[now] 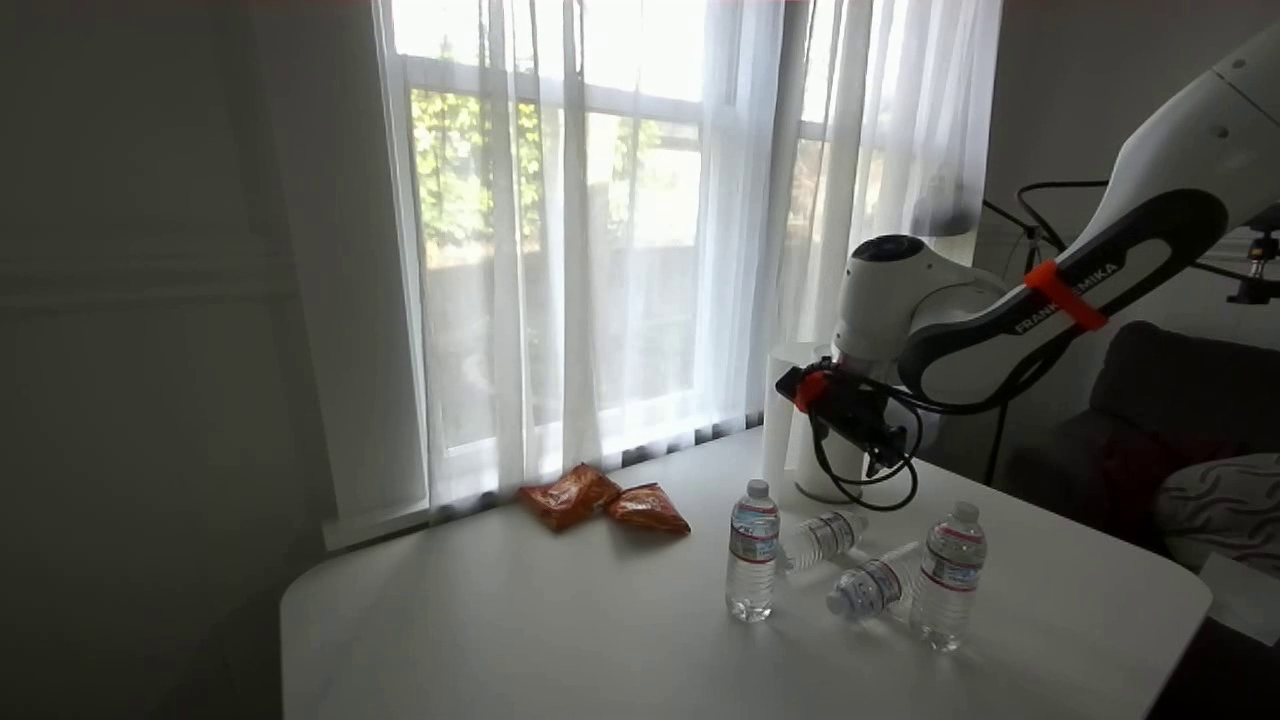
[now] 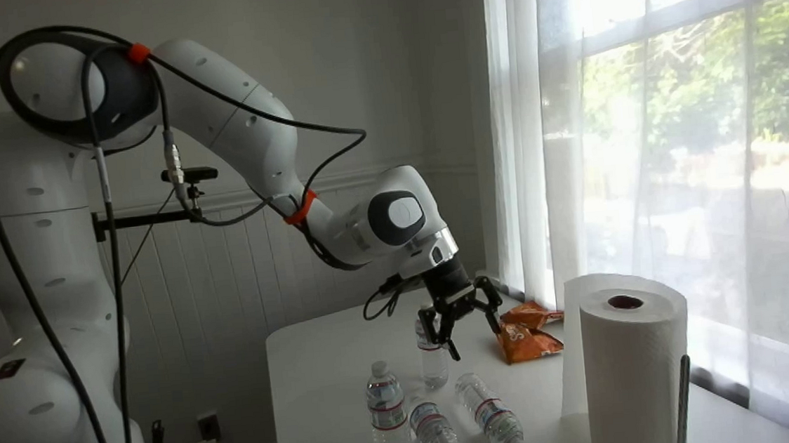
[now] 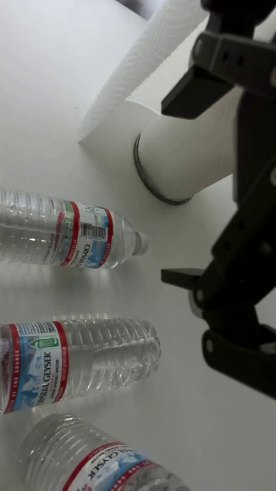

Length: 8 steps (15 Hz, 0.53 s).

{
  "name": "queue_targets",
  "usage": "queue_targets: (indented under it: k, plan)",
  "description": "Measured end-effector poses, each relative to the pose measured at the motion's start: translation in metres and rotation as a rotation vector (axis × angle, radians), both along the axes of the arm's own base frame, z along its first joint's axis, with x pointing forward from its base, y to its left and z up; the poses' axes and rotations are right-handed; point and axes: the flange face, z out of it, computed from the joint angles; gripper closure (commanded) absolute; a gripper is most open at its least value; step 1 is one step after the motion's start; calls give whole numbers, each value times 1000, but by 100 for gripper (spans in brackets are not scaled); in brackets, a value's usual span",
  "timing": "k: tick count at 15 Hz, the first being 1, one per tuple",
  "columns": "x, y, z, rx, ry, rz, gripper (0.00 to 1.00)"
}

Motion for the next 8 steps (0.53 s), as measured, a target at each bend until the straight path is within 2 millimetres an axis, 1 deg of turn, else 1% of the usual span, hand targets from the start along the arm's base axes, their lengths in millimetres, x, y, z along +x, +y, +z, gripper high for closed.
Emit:
queue_targets:
  k: [2, 4, 8]
  plan:
    - [-1, -2, -4, -2, 23, 31, 0]
    - [-2, -8, -8, -6, 50, 69, 0]
    - [-2, -29, -14, 26, 50, 137, 0]
